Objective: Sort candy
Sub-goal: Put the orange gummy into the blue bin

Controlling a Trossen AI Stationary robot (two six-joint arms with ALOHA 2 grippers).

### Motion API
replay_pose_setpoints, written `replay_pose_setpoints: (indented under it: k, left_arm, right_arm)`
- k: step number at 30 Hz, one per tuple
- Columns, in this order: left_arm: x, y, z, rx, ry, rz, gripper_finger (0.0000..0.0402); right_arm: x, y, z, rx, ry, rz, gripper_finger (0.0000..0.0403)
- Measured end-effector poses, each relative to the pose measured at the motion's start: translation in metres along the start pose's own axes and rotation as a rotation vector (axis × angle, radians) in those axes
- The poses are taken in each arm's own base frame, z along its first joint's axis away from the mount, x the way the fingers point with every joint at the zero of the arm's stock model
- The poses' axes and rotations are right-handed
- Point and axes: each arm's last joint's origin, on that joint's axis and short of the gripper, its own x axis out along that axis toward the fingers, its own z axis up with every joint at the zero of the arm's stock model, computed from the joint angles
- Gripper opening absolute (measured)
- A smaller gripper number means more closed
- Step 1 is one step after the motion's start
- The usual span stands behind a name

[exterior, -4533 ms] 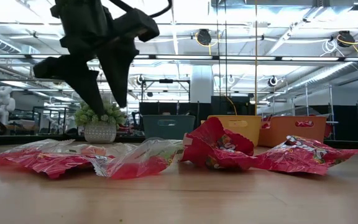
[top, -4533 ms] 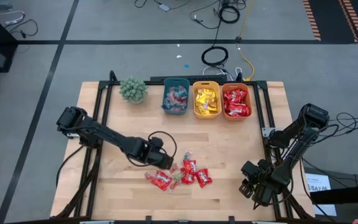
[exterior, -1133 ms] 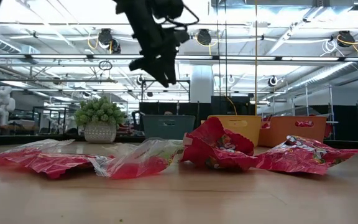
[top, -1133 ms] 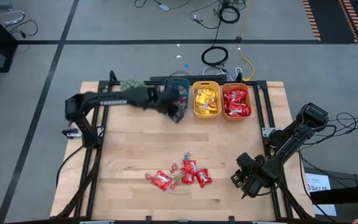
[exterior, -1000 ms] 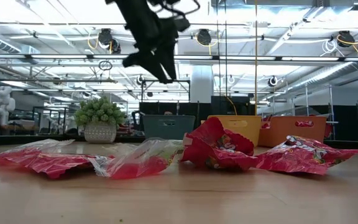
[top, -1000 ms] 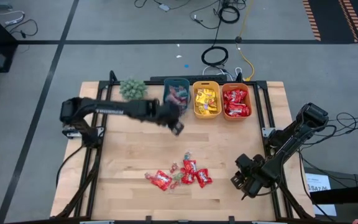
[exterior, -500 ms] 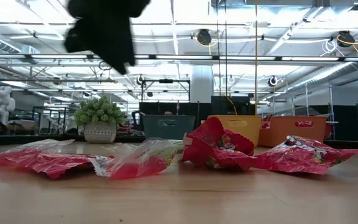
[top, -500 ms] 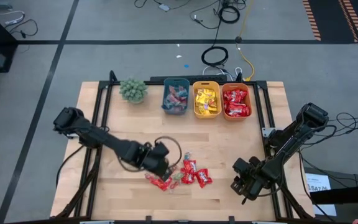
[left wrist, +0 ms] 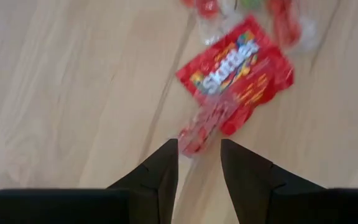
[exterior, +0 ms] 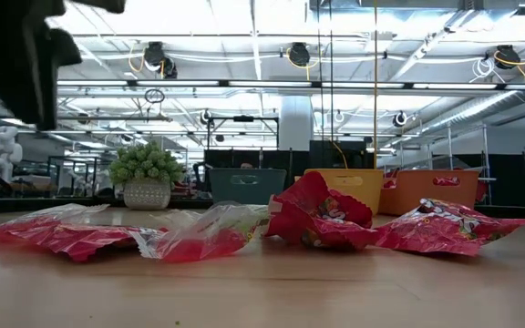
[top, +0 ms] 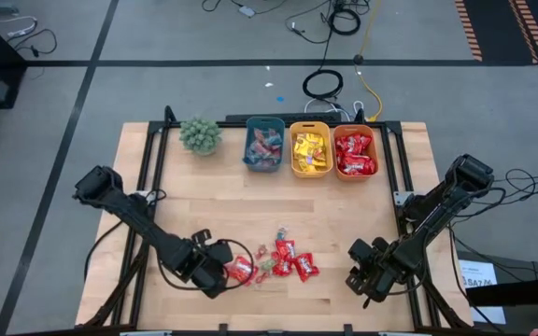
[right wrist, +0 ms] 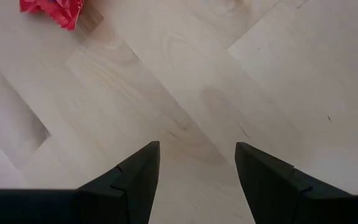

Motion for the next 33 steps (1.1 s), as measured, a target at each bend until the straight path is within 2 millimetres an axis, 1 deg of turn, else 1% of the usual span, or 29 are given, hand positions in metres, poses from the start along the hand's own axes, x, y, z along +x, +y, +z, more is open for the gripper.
replay_pose_setpoints:
  k: [5,10,12,14,16,18,20,23,24,29,33]
  left_arm:
    - [0.022,0.006,-0.012,0.058,0.021,-0.021,0.0132]
    - [0.048,0.009,-0.022,0.113,-0.031,-0.119,0.0132]
    - [0.057,0.012,-0.025,0.106,-0.048,-0.138,0.0132]
    - [0.063,0.017,-0.028,0.103,-0.032,-0.121,0.0132]
    - [0.065,0.020,-0.028,0.099,-0.023,-0.122,0.0126]
    - [0.067,0.022,-0.028,0.099,-0.009,-0.124,0.0109]
    - [0.067,0.023,-0.027,0.114,0.015,-0.139,0.0078]
    - [0.067,0.024,-0.026,0.085,0.031,-0.143,0.0020]
    - [0.066,0.024,-0.026,0.062,0.040,-0.140,0.0012]
    - [0.058,0.021,-0.020,0.043,0.066,-0.123,0.0005]
    - [0.043,0.022,-0.005,0.014,0.052,-0.127,0.0004]
  right_arm:
    - [0.000,0.001,0.000,0.002,-0.001,0.013,0.0201]
    - [0.000,0.001,0.000,0.002,-0.001,0.013,0.0201]
    - [0.000,0.001,0.000,0.002,-0.001,0.013,0.0201]
    - [0.000,0.001,0.000,0.002,-0.001,0.013,0.0201]
    - [0.000,0.001,0.000,0.002,-0.001,0.013,0.0201]
    - [0.000,0.001,0.000,-0.004,-0.004,0.013,0.0201]
    - [0.000,0.001,0.000,-0.011,-0.005,0.013,0.0201]
    - [0.000,0.001,0.000,-0.013,-0.005,0.013,0.0201]
    - [0.000,0.001,0.000,-0.013,-0.005,0.013,0.0201]
    - [0.000,0.001,0.000,-0.013,-0.005,0.014,0.0201]
    - [0.000,0.001,0.001,-0.012,-0.025,0.015,0.0201]
